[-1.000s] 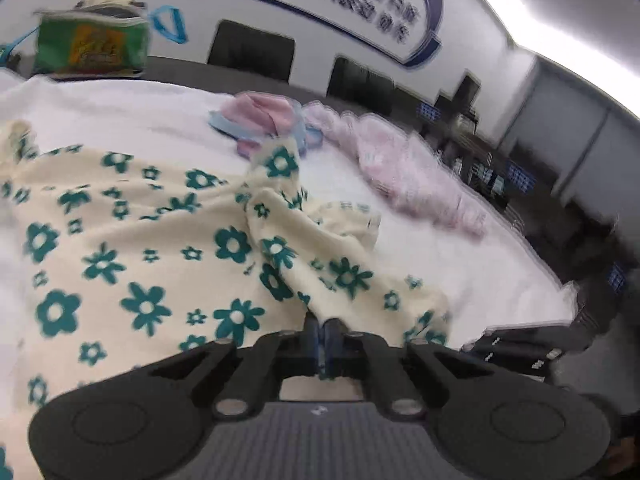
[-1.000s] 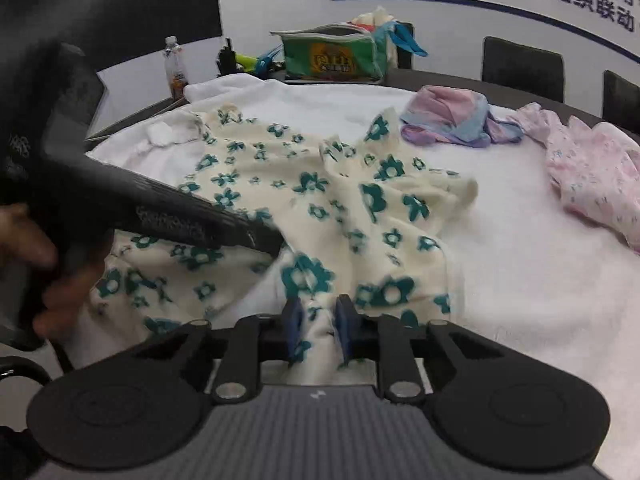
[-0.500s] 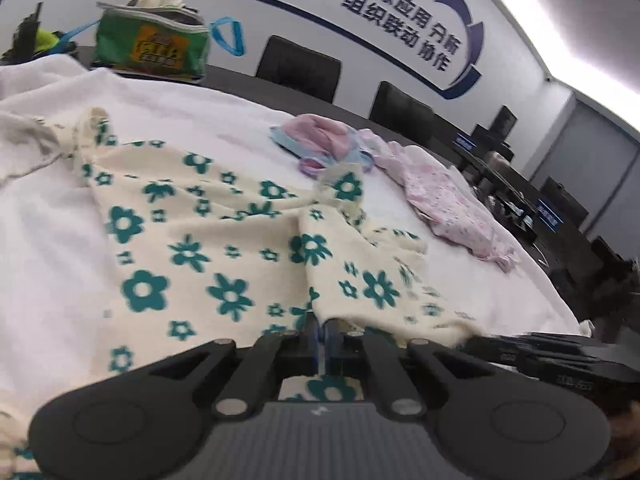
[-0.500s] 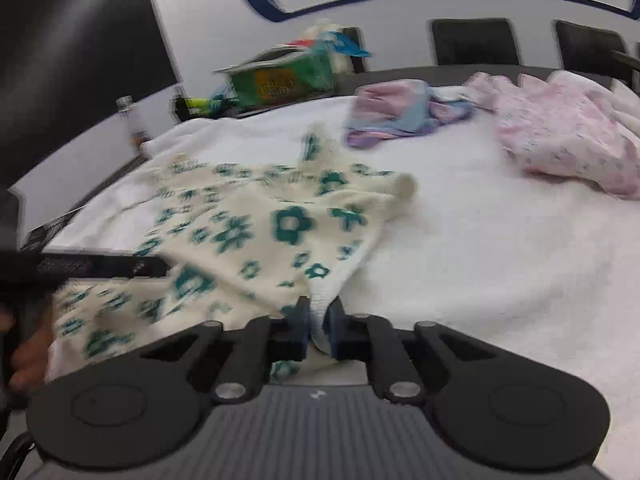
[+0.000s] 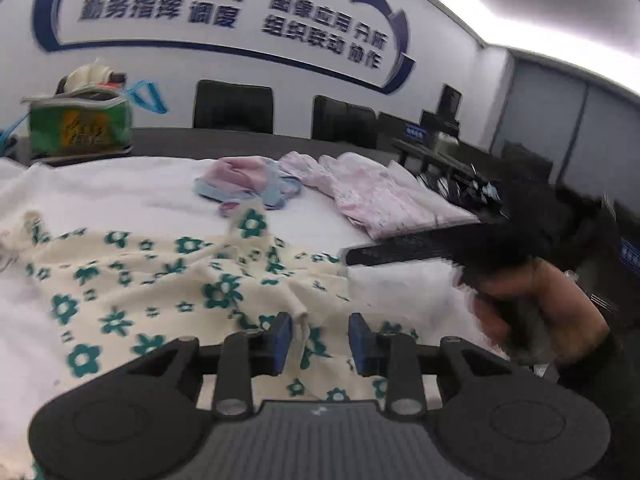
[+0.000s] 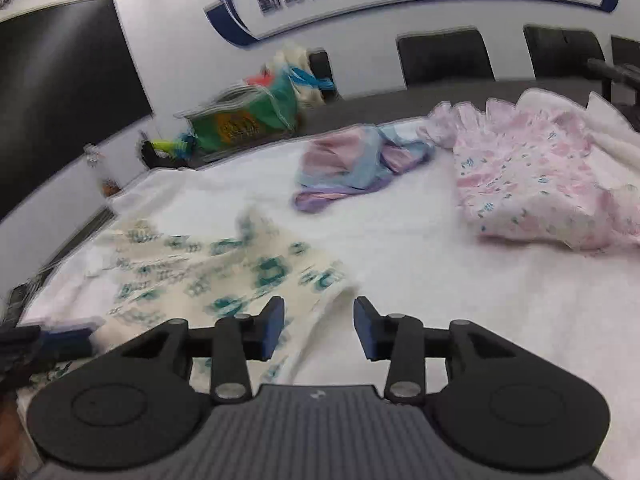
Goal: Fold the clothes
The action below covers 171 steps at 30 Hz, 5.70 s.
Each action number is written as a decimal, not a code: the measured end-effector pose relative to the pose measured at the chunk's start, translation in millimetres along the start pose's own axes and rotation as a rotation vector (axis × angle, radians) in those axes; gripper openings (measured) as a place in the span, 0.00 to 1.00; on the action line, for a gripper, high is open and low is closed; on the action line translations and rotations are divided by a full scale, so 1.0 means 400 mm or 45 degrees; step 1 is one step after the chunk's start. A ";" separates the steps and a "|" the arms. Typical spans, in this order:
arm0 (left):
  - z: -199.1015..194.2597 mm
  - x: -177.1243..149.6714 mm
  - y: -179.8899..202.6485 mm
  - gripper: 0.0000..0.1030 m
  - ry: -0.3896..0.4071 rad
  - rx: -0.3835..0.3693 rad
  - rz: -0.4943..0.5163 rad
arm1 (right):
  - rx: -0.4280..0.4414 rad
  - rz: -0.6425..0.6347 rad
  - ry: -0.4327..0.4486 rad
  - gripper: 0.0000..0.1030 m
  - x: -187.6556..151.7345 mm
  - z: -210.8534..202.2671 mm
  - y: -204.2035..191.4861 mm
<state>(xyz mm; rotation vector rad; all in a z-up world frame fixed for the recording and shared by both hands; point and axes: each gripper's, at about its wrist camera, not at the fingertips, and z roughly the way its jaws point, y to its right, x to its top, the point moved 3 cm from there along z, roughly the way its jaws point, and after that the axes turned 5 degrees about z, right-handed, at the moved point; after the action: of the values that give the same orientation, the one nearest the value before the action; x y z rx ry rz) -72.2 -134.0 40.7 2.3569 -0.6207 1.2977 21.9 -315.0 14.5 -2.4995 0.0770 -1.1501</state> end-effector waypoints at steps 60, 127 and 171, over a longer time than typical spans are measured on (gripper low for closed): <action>-0.297 -0.132 -0.395 0.35 0.059 0.369 -0.319 | 0.038 -0.472 -0.076 0.14 -0.173 0.030 -0.299; -0.100 -0.062 -1.072 0.00 0.152 0.650 -1.172 | 0.308 -0.942 -0.249 0.05 -0.069 0.483 -0.779; 0.026 -0.068 -0.360 0.87 -0.215 0.600 -0.251 | -0.349 -0.133 0.143 0.97 -0.179 0.084 -0.341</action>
<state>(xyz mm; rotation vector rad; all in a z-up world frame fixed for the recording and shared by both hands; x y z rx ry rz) 0.4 -14.4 -4.2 2.8411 -0.1225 1.2703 -15.5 -163.3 -6.7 -2.7004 0.1452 -1.4064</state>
